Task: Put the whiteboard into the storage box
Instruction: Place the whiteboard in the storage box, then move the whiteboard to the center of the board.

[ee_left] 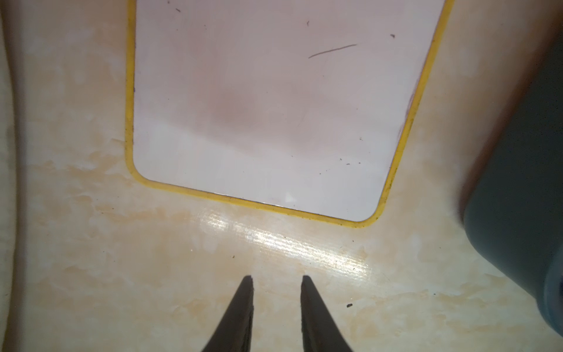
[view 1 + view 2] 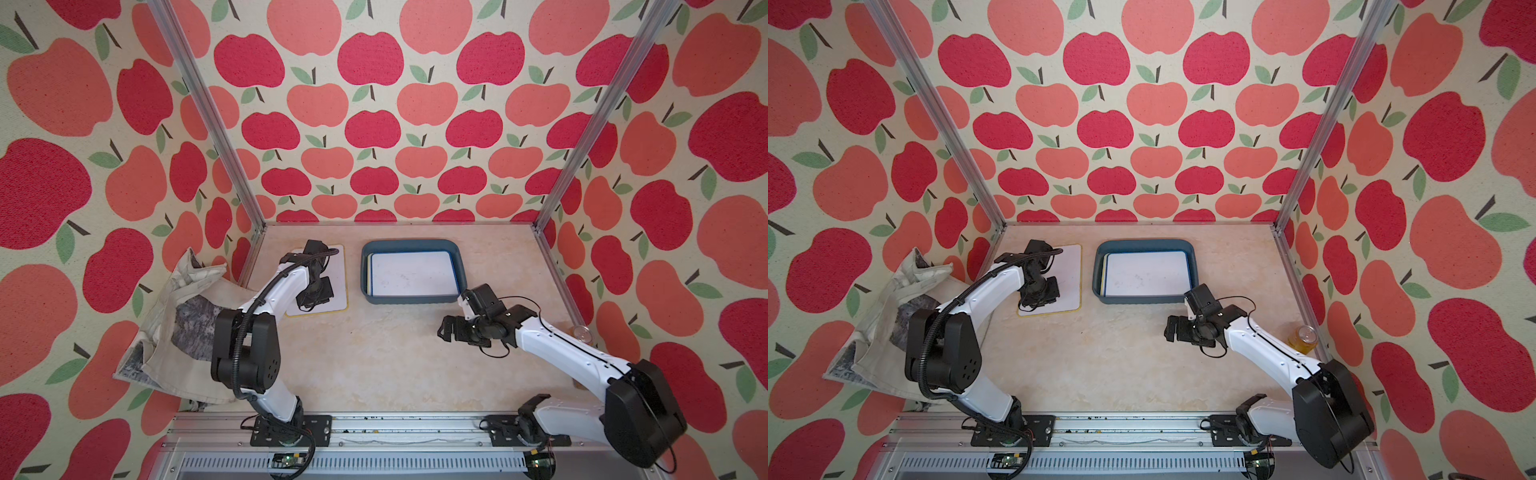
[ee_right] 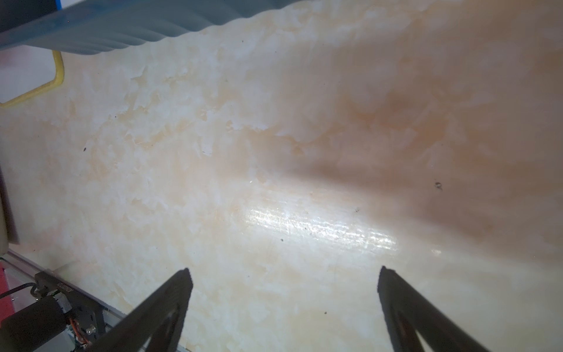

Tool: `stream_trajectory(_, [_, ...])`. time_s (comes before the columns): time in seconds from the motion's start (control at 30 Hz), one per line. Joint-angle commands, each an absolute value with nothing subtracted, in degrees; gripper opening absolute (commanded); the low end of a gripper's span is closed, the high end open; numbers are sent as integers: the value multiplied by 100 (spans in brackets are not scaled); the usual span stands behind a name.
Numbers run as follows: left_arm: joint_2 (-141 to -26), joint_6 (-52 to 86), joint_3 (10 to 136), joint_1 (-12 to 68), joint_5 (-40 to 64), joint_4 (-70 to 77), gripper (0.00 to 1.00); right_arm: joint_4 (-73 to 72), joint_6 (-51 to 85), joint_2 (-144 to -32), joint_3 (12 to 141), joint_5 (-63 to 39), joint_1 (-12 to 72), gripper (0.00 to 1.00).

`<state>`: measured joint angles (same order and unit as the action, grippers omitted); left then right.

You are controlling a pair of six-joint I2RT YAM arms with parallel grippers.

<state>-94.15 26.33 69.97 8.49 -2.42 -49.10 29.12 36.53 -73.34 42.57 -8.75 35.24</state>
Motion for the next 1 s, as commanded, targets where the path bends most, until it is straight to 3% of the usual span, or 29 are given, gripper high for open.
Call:
stream_trajectory(0.0, [-9482, 2786, 6886, 717, -423, -4474, 25, 2669, 3751, -7512, 4304, -1080, 3592, 99])
stream_trajectory(0.47, [-10344, 2998, 6789, 431, -501, -4016, 21, 2378, 3783, -7862, 4386, -1239, 3789, 99])
stream_trajectory(0.97, [-10342, 3281, 6150, 386, -379, -3757, 19, 2339, 3895, -7772, 4328, -1266, 3917, 99])
